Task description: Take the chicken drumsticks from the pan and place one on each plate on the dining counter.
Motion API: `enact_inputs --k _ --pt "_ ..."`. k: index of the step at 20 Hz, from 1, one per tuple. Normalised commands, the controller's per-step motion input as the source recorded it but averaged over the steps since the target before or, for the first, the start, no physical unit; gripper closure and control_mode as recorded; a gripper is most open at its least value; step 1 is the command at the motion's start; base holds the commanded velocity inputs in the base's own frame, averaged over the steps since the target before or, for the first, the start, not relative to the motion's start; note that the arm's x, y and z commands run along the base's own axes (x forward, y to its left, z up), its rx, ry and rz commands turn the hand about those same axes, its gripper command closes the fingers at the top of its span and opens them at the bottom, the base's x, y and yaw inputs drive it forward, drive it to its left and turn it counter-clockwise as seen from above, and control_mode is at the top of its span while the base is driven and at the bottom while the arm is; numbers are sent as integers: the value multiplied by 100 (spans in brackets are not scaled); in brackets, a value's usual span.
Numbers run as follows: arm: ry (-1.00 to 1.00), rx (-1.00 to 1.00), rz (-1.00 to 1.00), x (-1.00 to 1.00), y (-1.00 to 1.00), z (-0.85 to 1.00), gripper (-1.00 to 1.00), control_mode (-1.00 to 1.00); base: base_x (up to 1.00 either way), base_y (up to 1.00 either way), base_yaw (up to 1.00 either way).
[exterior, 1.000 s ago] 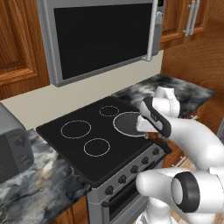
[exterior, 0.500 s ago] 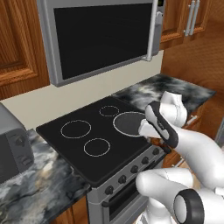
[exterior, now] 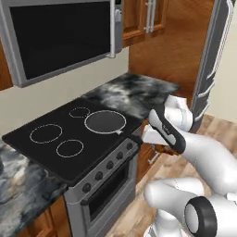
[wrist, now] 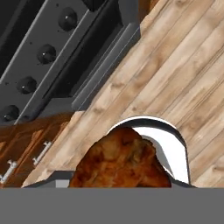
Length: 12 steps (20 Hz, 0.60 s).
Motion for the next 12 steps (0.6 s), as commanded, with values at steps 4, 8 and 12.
enact_inputs --k 4,8,12 --pt "0 0 0 0 0 0 100 100 -36 5 -98" --pt "0 0 0 0 0 0 100 100 -18 7 -100" --pt "0 0 0 0 0 0 100 100 -6 5 -100"
